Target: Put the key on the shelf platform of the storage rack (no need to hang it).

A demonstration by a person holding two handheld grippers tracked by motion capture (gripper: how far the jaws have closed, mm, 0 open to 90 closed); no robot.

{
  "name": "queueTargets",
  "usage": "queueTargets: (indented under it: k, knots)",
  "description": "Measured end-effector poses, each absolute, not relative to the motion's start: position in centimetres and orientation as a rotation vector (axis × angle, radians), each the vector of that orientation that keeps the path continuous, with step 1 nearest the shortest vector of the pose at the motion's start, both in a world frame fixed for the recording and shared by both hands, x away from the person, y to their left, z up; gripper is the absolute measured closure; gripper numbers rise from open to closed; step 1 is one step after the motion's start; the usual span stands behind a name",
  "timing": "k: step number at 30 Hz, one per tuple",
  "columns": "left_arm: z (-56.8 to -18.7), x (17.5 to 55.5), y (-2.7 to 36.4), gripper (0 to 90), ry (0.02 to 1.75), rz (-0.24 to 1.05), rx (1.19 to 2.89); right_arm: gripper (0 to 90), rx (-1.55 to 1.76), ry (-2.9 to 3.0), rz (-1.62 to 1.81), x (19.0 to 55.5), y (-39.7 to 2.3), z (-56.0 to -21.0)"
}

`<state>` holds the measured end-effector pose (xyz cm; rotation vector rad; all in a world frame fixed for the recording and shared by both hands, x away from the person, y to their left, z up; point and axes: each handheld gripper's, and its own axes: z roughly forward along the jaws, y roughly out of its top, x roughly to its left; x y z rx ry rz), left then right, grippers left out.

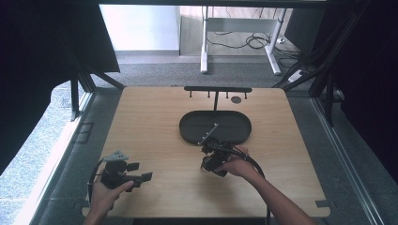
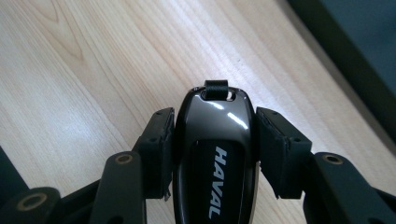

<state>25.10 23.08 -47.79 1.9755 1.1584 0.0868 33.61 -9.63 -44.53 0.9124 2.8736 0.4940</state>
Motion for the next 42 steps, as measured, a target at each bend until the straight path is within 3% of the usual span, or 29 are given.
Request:
queueTargets:
  k: [42]
  knots:
    - [-47.8, 25.1, 22.9, 24.0, 1.155, 0.085, 1.975, 49.9, 1.016, 2.742, 0.639, 38.9, -9.5, -39.1]
